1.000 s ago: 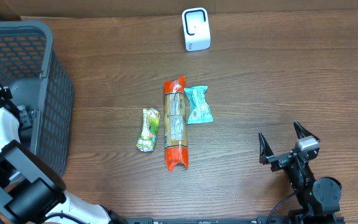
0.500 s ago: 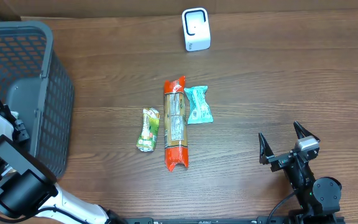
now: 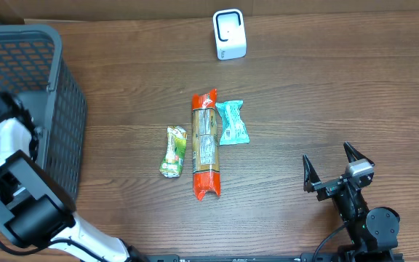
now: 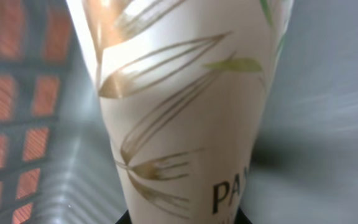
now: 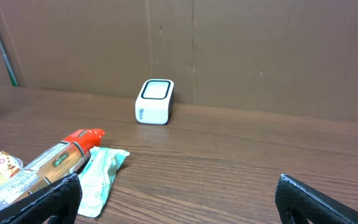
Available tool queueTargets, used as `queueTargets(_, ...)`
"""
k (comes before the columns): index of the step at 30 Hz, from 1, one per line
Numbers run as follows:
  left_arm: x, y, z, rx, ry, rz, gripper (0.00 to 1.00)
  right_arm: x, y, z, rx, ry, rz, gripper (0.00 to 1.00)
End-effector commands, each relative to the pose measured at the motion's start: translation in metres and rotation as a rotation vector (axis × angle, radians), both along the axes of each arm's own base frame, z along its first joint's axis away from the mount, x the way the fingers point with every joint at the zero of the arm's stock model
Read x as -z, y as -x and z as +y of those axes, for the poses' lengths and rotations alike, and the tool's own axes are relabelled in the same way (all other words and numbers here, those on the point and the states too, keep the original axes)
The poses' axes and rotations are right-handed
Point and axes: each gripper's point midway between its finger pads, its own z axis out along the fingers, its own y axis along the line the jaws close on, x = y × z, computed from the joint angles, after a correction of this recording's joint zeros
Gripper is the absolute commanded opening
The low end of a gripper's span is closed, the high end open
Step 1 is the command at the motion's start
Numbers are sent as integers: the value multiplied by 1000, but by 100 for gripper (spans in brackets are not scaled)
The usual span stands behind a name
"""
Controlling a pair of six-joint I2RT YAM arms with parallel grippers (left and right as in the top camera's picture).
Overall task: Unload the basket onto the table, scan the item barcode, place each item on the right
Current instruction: 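Reach the left gripper into the basket toward the white Pantene tube, then lift the white tube out and lay it right of the teal snack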
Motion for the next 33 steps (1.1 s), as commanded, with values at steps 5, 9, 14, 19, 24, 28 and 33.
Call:
queueTargets(5, -230, -61, -28, 6, -223, -516, 4, 3, 0, -1, 5, 1, -1, 100)
queueTargets(9, -312, -53, -52, 46, -291, -666, 4, 3, 0, -1, 5, 1, -1, 100)
queueTargets(14, -376, -33, -110, 122, -256, -840, 4, 3, 0, -1, 5, 1, -1, 100)
queueTargets(19, -367, -30, -218, 323, 135, -908, 4, 3, 0, -1, 5, 1, -1, 100)
queueTargets(24, -304, -32, -328, 500, 520, -689, 4, 3, 0, -1, 5, 2, -1, 100)
queueTargets(28, -243, -38, -384, 545, 590, -498, 4, 2, 0, -1, 5, 1, -1, 100)
queueTargets(33, -172, -45, -453, 571, 674, -340, 4, 3, 0, -1, 5, 2, -1, 100)
